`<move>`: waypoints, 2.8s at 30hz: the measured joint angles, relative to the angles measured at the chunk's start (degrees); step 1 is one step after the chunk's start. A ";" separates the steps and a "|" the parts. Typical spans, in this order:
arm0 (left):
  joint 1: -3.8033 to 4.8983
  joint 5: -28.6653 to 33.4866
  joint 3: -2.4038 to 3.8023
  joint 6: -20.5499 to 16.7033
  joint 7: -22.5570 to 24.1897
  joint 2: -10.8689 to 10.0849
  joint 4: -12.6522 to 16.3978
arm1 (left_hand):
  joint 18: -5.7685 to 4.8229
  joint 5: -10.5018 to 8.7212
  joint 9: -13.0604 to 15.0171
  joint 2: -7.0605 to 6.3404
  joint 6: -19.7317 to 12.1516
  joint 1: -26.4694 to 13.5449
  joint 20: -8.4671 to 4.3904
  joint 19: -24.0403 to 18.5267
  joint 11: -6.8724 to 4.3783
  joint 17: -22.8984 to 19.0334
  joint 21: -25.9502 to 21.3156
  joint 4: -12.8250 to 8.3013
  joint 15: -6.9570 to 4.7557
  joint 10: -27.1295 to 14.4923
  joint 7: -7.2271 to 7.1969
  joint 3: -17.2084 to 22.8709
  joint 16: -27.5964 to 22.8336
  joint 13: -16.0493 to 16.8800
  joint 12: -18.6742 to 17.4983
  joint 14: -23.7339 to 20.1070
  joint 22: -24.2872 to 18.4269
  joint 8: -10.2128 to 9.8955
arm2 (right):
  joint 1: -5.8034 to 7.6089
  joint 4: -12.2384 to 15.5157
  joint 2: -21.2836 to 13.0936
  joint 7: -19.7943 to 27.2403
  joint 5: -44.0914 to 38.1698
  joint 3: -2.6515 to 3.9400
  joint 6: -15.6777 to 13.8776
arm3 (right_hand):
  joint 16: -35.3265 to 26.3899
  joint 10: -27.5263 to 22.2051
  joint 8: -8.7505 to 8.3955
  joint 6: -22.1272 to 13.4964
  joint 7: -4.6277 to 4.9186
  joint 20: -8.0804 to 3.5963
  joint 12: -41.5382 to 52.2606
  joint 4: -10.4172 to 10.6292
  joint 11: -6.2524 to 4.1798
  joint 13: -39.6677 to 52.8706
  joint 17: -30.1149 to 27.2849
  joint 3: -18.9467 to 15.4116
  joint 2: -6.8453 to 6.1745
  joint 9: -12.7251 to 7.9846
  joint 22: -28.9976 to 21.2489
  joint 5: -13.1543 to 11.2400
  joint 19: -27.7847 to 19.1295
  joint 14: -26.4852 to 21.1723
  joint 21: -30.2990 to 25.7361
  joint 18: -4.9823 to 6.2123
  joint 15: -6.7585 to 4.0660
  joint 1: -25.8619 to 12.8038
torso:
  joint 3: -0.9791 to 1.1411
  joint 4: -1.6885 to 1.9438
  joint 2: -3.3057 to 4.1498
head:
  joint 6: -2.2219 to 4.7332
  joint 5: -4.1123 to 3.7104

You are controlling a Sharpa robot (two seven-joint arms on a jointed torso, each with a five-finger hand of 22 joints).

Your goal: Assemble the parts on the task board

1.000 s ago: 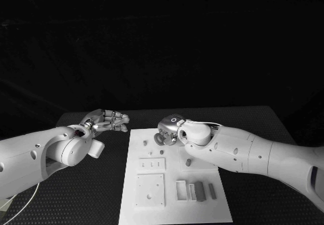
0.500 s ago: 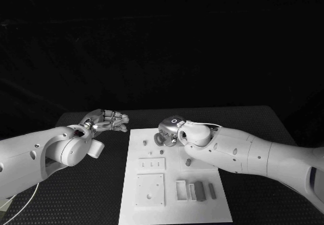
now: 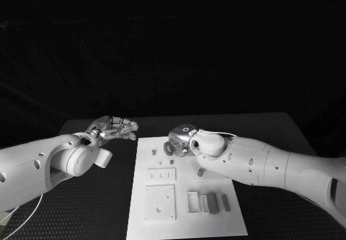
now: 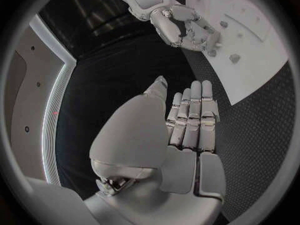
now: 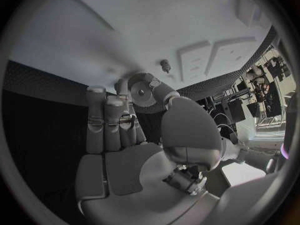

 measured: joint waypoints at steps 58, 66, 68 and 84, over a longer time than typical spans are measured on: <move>0.00 -0.02 0.00 0.06 0.00 -0.10 -0.17 | -0.01 0.00 0.00 0.19 0.00 -0.19 0.00 0.00 0.00 0.28 -0.22 0.00 0.00 0.00 0.00 0.00 -0.22 -0.03 -0.22 0.00 0.08 0.00 | -0.15 1.13 -0.64 -1.20 1.54 -0.06 -2.06 | 0.49 1.65 0.06 -0.17 -0.26 -0.51 0.95 2.61 -0.62 2.90 -0.10 0.37 -1.05 0.19 0.00 0.00 0.49 0.08 -0.21 -0.02 -0.28 -0.43 | 0.06 0.03 -0.02 | -0.28 -0.01; 0.00 -0.02 0.00 0.06 0.00 -0.10 -0.17 | -0.02 0.00 0.00 0.19 0.00 -0.20 0.00 0.00 0.00 0.34 -0.22 0.00 0.00 0.00 0.00 0.00 -0.44 -0.03 -0.22 0.00 0.07 0.00 | -0.15 1.17 -0.75 -1.22 1.58 -0.06 -1.89 | 0.49 1.65 0.05 -0.16 -0.27 -0.42 0.95 2.66 -0.62 3.08 -0.10 0.32 -1.05 0.19 -0.01 -0.01 0.41 0.09 -0.21 -0.02 -0.28 -0.43 | 0.12 0.01 -0.02 | -0.36 0.04; 0.00 -0.02 0.00 0.06 0.00 -0.10 -0.17 | -0.01 0.00 0.00 0.19 0.00 -0.19 0.00 0.00 0.00 0.34 -0.22 0.00 0.00 -0.01 0.00 0.00 -0.44 -0.03 -0.22 0.00 0.07 0.00 | -0.15 1.18 -0.77 -1.23 1.59 -0.06 -1.88 | 0.49 1.65 0.06 -0.12 -0.31 -0.42 0.95 2.66 -0.62 3.14 -0.10 0.32 -1.05 0.18 -0.01 -0.01 0.41 0.09 -0.21 -0.02 -0.28 -0.43 | 0.13 -0.02 -0.02 | -0.37 0.04; 0.00 -0.03 0.00 0.08 0.00 -0.10 -0.20 | -0.32 0.00 0.00 0.19 0.00 -0.19 -0.22 0.21 0.00 0.46 -0.22 0.00 -0.21 0.00 0.00 0.00 -0.44 -0.02 -0.22 0.21 0.12 0.00 | -0.19 1.48 -1.11 -1.35 1.64 -0.07 -1.90 | 0.48 1.64 0.05 -0.17 -0.45 -0.39 0.94 2.65 -0.63 3.27 -0.10 0.32 -1.05 0.19 -0.01 0.00 0.41 0.10 -0.21 -0.03 -0.26 -0.43 | 0.13 0.00 -0.02 | -0.46 -0.14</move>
